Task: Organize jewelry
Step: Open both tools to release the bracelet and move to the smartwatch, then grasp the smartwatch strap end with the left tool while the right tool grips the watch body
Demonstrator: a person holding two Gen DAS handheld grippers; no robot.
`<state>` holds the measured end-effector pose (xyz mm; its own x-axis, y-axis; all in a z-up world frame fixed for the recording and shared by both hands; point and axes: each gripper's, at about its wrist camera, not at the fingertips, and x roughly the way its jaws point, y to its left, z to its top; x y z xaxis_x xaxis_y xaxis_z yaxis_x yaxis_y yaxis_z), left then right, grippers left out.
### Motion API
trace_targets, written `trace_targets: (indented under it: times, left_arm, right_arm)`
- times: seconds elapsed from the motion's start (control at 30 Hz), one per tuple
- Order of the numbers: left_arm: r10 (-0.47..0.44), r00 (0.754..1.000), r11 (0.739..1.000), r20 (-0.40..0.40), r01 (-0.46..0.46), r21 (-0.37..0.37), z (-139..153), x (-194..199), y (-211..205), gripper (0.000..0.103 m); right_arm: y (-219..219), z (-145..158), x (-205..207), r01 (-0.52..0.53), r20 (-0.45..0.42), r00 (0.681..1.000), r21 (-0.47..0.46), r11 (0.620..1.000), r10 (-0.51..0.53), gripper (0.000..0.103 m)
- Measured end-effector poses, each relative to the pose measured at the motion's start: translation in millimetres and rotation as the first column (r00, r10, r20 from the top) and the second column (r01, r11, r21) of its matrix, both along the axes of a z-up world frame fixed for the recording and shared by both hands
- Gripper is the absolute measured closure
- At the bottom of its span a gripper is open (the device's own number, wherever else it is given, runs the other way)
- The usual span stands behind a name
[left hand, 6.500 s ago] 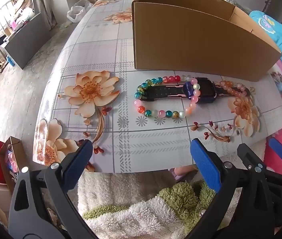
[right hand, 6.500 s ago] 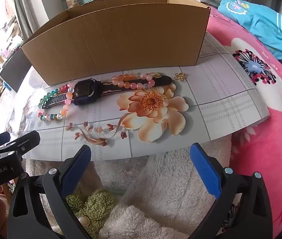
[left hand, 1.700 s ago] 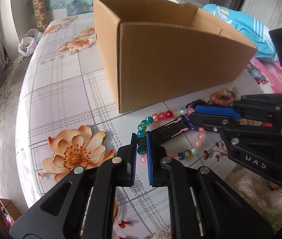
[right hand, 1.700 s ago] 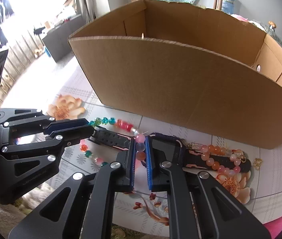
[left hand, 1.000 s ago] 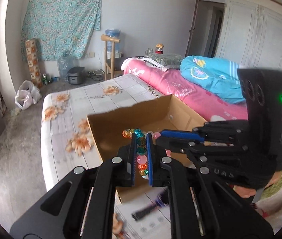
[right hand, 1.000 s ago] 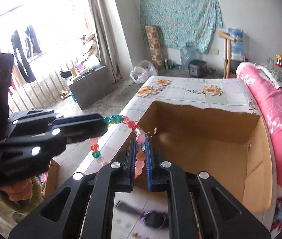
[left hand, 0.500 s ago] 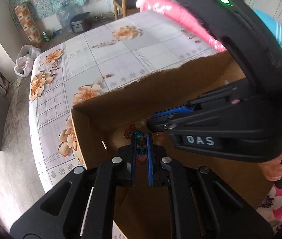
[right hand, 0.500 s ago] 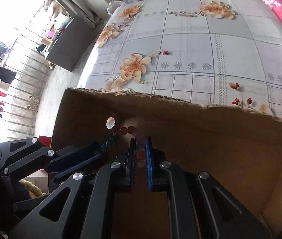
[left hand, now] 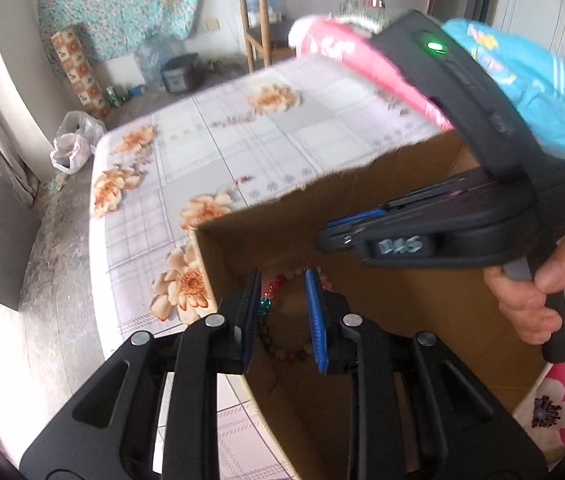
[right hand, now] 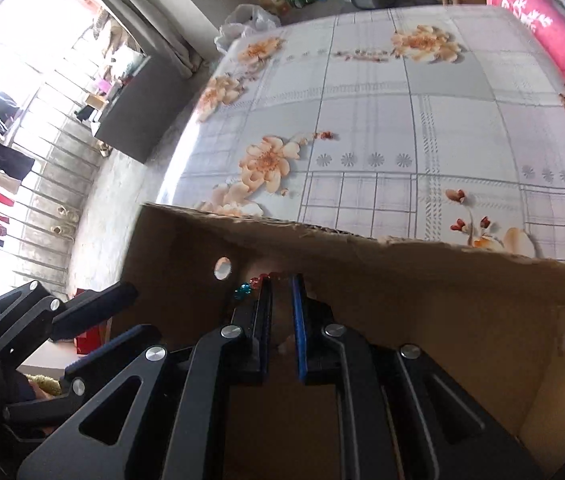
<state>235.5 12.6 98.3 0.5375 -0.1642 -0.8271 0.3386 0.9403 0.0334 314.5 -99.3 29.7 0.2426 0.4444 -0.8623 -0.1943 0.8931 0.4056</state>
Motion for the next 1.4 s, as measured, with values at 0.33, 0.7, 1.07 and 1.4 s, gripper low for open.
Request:
trace_targets:
  times: [0.33, 0.7, 1.07, 1.4]
  left_arm:
    - [0.148, 0.974, 0.975, 0.172, -0.115, -0.189, 41.1, -130.3, 87.4, 0.051]
    - [0.248, 0.967, 0.958, -0.057, -0.254, -0.137, -76.7, -178.6, 89.5, 0.048]
    - [0.095, 0.995, 0.995, -0.020, -0.095, -0.016, -114.3, -210.3, 40.8, 0.048]
    - [0.086, 0.991, 0.974, -0.107, -0.106, -0.200, -126.8, -197.4, 54.1, 0.061]
  right_arm:
    - [-57.3, 149.2, -197.4, -0.013, 0.494, 0.869, 0.013, 1.000, 0.005, 0.048]
    - [-24.1, 16.4, -273.7, -0.110, 0.287, 0.950, -0.060, 0.992, 0.123, 0.044]
    - [44.2, -36.4, -252.7, -0.360, 0.190, 0.859, -0.438, 0.824, 0.476, 0.044]
    - [56.2, -43.1, -245.5, -0.423, 0.117, 0.838, -0.476, 0.771, 0.532, 0.051]
